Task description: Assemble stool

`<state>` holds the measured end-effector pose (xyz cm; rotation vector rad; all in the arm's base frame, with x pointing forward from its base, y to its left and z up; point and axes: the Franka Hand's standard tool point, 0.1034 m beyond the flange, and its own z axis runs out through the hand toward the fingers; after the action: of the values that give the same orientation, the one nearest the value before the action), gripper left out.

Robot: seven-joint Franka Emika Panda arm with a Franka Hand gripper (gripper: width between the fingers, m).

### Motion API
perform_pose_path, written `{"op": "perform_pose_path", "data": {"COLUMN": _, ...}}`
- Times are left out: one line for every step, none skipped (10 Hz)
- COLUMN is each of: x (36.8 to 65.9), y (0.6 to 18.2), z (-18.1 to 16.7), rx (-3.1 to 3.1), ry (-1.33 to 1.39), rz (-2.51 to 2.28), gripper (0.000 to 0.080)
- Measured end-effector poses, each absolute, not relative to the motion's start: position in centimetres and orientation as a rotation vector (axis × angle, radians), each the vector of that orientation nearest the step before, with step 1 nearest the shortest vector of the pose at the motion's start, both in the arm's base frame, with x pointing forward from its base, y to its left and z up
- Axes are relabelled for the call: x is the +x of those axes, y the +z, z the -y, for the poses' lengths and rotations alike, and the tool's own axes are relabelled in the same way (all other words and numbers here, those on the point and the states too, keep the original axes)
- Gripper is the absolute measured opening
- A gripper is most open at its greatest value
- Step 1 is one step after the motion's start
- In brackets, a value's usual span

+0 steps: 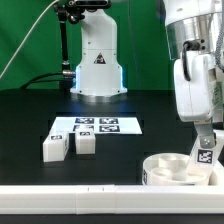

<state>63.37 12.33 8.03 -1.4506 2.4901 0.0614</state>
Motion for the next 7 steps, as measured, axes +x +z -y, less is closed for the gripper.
{"op": "perform_pose_path", "data": {"x": 62.8, "y": 8.2, "z": -12.3, "rx": -1.636, "ry": 0.106, "rz": -2.423, "gripper": 0.0642}}
{"op": "perform_pose_path", "data": {"x": 62.9, "y": 9.2, "z": -11.6, "rx": -1.77, "ry": 0.118, "rz": -2.332, "gripper": 0.0648}}
{"op": "perform_pose_path", "data": {"x": 63.0, "y": 10.0, "z": -10.9, "rx": -1.912, "ry": 0.099, "rz": -2.208, "gripper": 0.0648}}
{"op": "perform_pose_path", "data": {"x": 63.0, "y": 10.8, "z": -10.1, "rx": -2.001, "ry": 0.107, "rz": -2.126, "gripper": 0.0649}}
{"op": "perform_pose_path", "data": {"x": 63.2, "y": 11.2, "z": -9.5, "rx": -2.026, "ry": 0.108, "rz": -2.098, "gripper": 0.0649}}
{"op": "perform_pose_path", "data": {"x": 63.3, "y": 11.3, "z": -9.5, "rx": -2.024, "ry": 0.109, "rz": -2.099, "gripper": 0.0649}}
{"op": "perform_pose_path", "data": {"x": 63.2, "y": 11.1, "z": -9.6, "rx": -2.028, "ry": 0.112, "rz": -2.099, "gripper": 0.0649}}
